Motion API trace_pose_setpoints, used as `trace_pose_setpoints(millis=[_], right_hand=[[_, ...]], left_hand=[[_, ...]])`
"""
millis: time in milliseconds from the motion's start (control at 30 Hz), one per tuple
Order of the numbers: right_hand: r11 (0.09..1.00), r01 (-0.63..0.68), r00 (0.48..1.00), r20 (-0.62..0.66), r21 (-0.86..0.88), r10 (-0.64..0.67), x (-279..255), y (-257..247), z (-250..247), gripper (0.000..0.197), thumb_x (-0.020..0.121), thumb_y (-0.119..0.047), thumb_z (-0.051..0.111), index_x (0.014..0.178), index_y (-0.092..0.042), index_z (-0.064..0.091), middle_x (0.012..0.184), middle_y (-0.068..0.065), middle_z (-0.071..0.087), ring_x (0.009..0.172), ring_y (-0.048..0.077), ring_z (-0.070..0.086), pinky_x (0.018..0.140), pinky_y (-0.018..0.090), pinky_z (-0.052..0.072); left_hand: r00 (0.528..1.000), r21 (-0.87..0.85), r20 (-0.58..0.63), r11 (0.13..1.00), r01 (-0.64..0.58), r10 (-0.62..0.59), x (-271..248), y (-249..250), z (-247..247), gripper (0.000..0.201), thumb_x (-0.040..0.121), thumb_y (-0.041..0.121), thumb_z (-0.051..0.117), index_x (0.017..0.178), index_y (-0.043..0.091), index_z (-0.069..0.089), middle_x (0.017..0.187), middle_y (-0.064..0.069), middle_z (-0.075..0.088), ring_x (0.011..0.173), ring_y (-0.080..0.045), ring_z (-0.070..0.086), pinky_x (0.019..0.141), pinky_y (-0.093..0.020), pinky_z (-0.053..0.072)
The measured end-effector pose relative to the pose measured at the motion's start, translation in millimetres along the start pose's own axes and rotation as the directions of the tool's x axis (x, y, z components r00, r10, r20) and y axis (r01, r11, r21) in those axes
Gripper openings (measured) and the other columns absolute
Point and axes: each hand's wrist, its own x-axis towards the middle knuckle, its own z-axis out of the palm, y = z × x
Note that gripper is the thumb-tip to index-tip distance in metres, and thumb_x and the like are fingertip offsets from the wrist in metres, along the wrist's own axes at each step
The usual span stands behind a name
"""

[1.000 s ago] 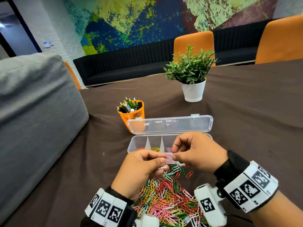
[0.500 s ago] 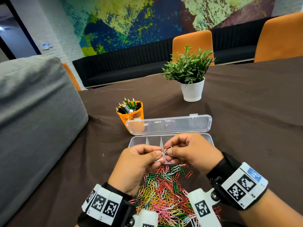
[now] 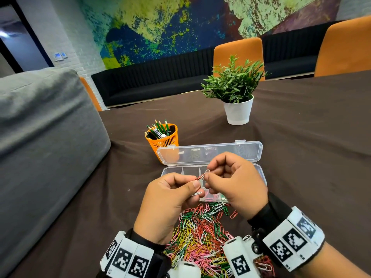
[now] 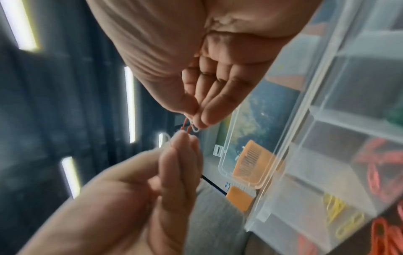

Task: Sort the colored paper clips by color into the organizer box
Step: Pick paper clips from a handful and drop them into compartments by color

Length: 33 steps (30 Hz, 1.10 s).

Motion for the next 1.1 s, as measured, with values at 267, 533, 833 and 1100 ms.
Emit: trace_pose_setpoints(millis=[267, 533, 833, 1100], right_hand=[[0.874, 0.253, 0.967, 0.083, -0.414, -0.241, -3.9, 6.9, -0.1, 0.02, 0.078, -0.005, 0.066, 0.08, -0.024, 0.063, 0.07, -0.006, 0.065, 0.061, 0.011, 0.06, 0.057, 0.022, 0.05], [0.824, 0.121, 0.983, -0.048, -0.554, -0.176, 18.1, 2.2, -38.3, 0.02, 0.08, -0.005, 0.063, 0.077, -0.025, 0.066, 0.066, -0.012, 0.065, 0.052, 0.002, 0.053, 0.058, 0.015, 0.043], [0.7, -0.111, 0.991, -0.131, -0.706, 0.026, 34.1, 9.2, -86.4, 0.024, 0.079, -0.003, 0.062, 0.071, -0.024, 0.071, 0.065, -0.009, 0.066, 0.053, -0.003, 0.054, 0.052, 0.006, 0.04], [0.691, -0.117, 0.993, -0.086, -0.713, 0.08, 28.2, 5.5, -71.2, 0.014, 0.077, -0.016, 0.073, 0.07, -0.028, 0.072, 0.064, -0.015, 0.067, 0.057, -0.005, 0.057, 0.058, 0.012, 0.04]], left_hand=[[0.994, 0.106, -0.027, 0.989, -0.102, 0.105, -1.1, 8.7, -3.5, 0.008, 0.081, -0.006, 0.073, 0.089, -0.006, 0.071, 0.077, -0.023, 0.072, 0.069, -0.023, 0.073, 0.056, -0.02, 0.056], [0.992, 0.205, -0.106, 0.978, -0.042, 0.065, 33.1, 23.1, -34.5, 0.006, 0.085, -0.008, 0.069, 0.089, -0.004, 0.071, 0.075, -0.016, 0.07, 0.065, -0.018, 0.071, 0.057, -0.017, 0.056], [0.991, 0.552, -0.093, 0.823, 0.133, -0.098, 87.9, 22.5, -66.0, 0.017, 0.088, -0.008, 0.066, 0.102, 0.0, 0.072, 0.083, -0.02, 0.072, 0.066, -0.018, 0.072, 0.062, -0.021, 0.06], [0.989, 0.177, -0.109, 0.977, 0.119, -0.101, 60.4, 8.1, -48.8, 0.012, 0.089, -0.011, 0.063, 0.1, -0.009, 0.066, 0.088, -0.023, 0.071, 0.074, -0.023, 0.075, 0.061, -0.019, 0.06]])
